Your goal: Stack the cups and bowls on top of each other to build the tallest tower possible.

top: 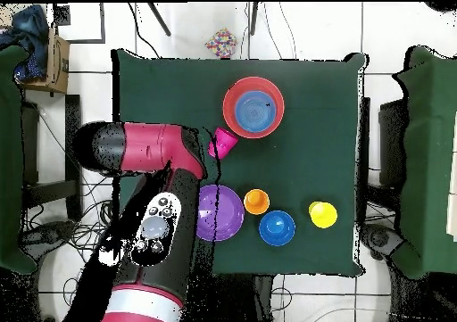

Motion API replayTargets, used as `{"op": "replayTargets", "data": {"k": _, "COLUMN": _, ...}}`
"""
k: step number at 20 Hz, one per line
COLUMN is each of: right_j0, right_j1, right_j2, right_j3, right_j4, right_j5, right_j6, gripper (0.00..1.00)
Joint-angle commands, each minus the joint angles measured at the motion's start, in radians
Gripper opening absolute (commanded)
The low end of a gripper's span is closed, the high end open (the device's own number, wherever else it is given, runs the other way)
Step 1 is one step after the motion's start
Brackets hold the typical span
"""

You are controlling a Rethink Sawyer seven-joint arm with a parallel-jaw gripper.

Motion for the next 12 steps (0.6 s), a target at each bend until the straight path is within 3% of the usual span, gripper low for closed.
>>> {"op": "replayTargets", "data": {"k": 1, "right_j0": -0.001, "right_j1": 0.064, "right_j2": 0.048, "right_j3": 0.075, "right_j4": -0.019, "right_j5": -0.129, "right_j6": 0.119, "gripper": 1.00}}
{"op": "replayTargets", "data": {"k": 12, "right_j0": 0.016, "right_j1": 0.137, "right_j2": 0.033, "right_j3": 0.060, "right_j4": -0.017, "right_j5": -0.218, "right_j6": 0.131, "gripper": 1.00}}
